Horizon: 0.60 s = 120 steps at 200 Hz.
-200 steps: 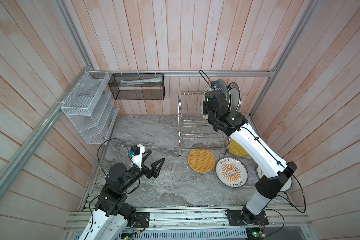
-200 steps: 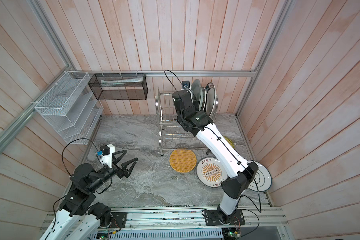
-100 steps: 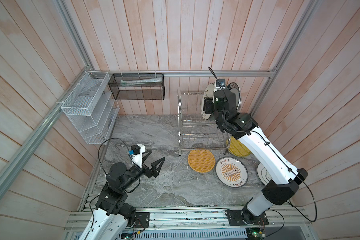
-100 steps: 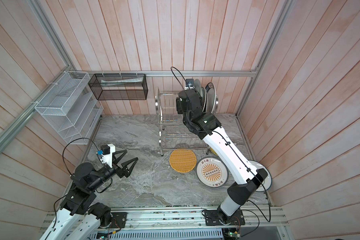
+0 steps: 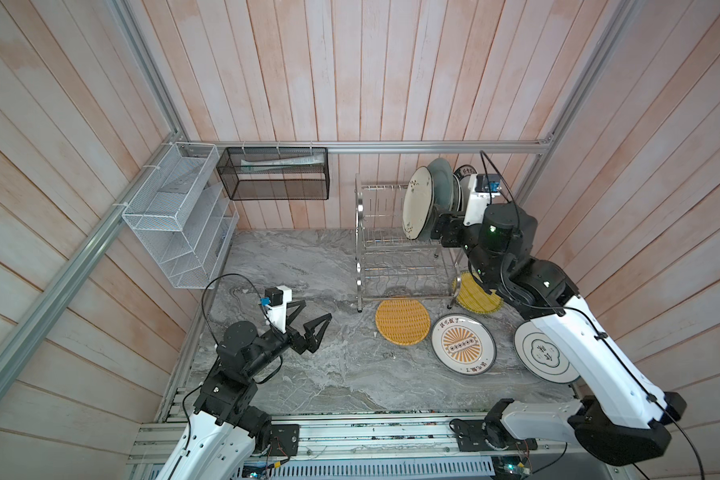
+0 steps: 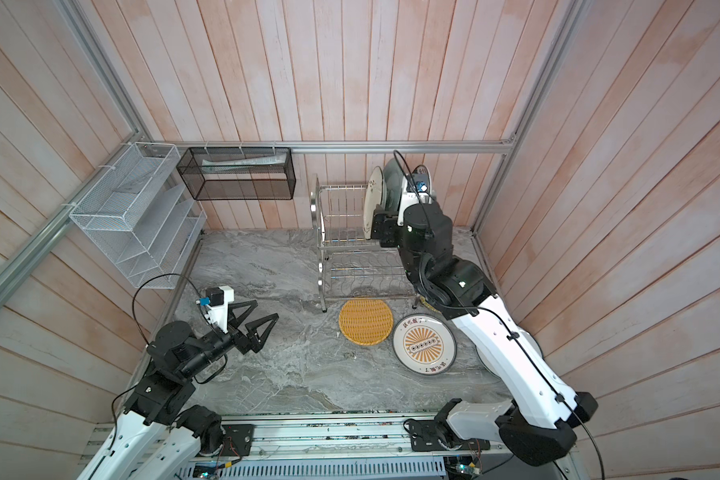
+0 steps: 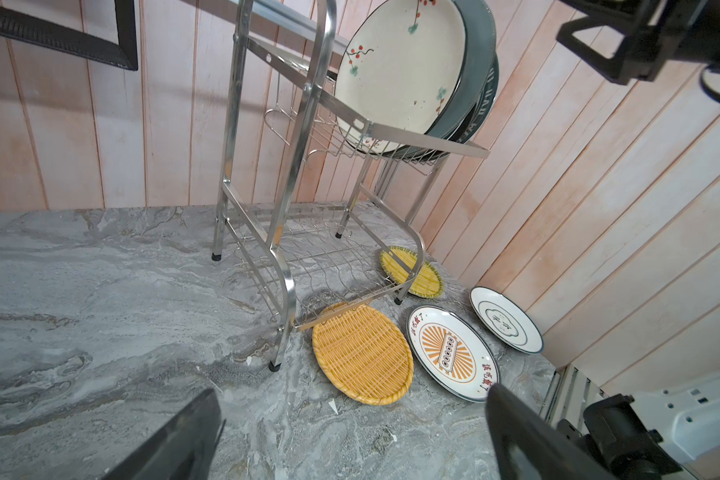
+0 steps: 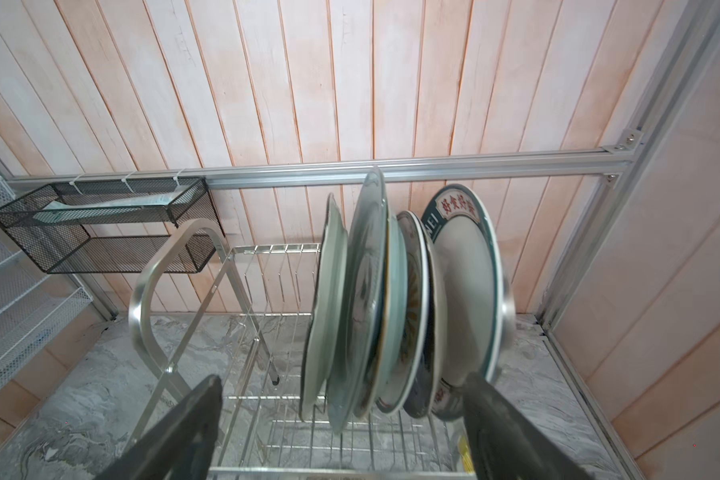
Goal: Load the plates into the dish rack
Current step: 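Open the right gripper and pull it back from the rack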
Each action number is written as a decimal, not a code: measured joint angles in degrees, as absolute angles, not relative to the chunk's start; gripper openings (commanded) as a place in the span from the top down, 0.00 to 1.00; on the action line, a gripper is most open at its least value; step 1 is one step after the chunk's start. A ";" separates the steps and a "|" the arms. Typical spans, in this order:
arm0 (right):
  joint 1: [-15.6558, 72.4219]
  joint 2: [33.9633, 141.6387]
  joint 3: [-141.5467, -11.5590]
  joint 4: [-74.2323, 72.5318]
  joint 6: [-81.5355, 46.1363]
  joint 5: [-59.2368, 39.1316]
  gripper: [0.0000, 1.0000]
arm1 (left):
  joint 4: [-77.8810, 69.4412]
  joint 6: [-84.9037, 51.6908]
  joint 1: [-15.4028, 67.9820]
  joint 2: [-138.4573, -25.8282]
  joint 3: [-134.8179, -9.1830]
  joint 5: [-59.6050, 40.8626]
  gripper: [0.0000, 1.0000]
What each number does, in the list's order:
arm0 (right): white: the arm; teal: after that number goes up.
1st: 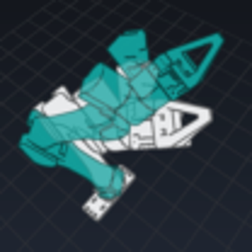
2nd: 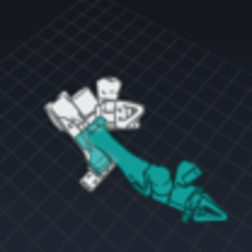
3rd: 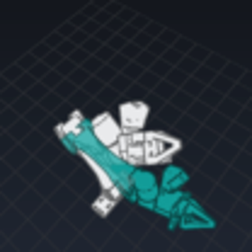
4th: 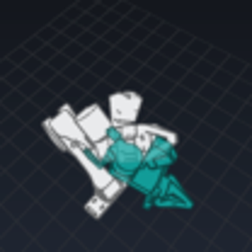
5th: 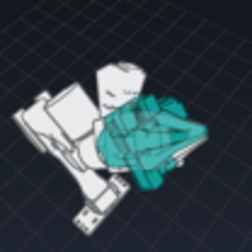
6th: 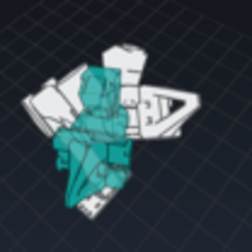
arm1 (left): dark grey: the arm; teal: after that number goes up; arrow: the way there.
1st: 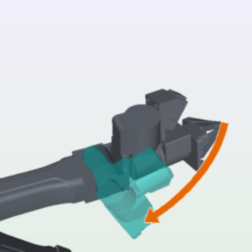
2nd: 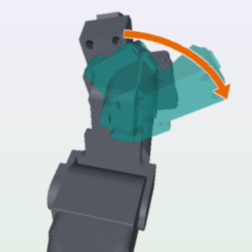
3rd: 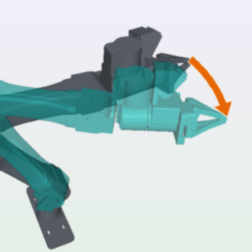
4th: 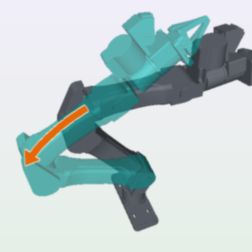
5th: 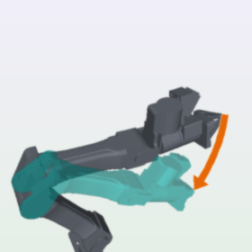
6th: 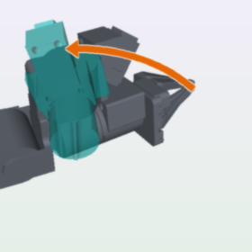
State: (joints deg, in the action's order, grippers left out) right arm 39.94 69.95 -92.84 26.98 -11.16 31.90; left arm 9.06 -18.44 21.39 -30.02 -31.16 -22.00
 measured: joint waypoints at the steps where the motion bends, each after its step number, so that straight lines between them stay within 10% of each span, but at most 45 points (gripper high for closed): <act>1: 39.92 69.49 -92.29 26.92 -11.16 31.88 0.06 | 9.06 -18.50 21.39 -30.06 -31.16 -22.02 0.00; 120: 20.99 42.50 -45.80 24.97 -24.86 22.83 0.07 | 6.35 -29.39 39.03 -53.17 -34.74 -6.46 0.00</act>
State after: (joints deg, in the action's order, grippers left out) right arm 20.99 42.50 -45.80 24.97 -24.86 22.83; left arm 6.35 -29.39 39.03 -53.17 -34.74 -6.46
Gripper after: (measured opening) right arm 0.941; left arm 0.999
